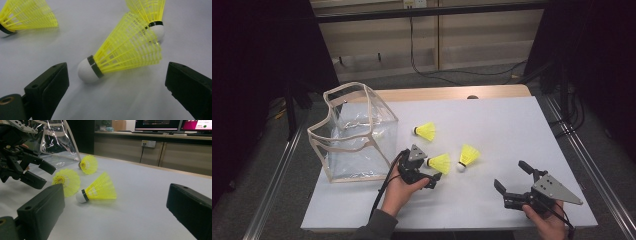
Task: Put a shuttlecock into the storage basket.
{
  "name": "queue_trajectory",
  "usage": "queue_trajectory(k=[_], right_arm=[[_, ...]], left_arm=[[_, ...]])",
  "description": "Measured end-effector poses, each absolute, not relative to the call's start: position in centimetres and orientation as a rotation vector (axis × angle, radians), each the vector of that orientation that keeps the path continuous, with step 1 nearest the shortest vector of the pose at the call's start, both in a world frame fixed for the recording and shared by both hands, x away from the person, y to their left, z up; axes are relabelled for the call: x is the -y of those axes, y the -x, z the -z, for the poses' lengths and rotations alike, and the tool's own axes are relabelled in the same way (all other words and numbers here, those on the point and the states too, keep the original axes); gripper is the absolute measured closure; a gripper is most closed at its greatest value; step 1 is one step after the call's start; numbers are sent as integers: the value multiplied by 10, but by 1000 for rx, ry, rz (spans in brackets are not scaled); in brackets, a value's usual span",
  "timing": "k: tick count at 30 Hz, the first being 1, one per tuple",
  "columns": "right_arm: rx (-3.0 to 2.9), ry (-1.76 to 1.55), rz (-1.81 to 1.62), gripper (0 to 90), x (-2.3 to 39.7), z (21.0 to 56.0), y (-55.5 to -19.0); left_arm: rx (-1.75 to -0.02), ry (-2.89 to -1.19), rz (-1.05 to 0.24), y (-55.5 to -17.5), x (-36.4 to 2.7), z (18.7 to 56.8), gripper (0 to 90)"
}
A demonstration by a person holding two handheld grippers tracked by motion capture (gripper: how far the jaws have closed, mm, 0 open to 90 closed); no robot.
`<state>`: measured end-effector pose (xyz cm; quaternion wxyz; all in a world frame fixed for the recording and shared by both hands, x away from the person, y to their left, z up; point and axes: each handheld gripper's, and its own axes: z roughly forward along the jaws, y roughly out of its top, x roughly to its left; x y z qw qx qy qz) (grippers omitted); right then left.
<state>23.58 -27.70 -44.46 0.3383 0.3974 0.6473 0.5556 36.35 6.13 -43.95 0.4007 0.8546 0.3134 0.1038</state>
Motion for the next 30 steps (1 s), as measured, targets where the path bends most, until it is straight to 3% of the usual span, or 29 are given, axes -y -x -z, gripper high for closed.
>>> queue_trajectory(k=[30], right_arm=[[-1688,-1034,-1452,16,277,445,-236]], left_arm=[[-757,-2243,-178,-383,-58,445,64]])
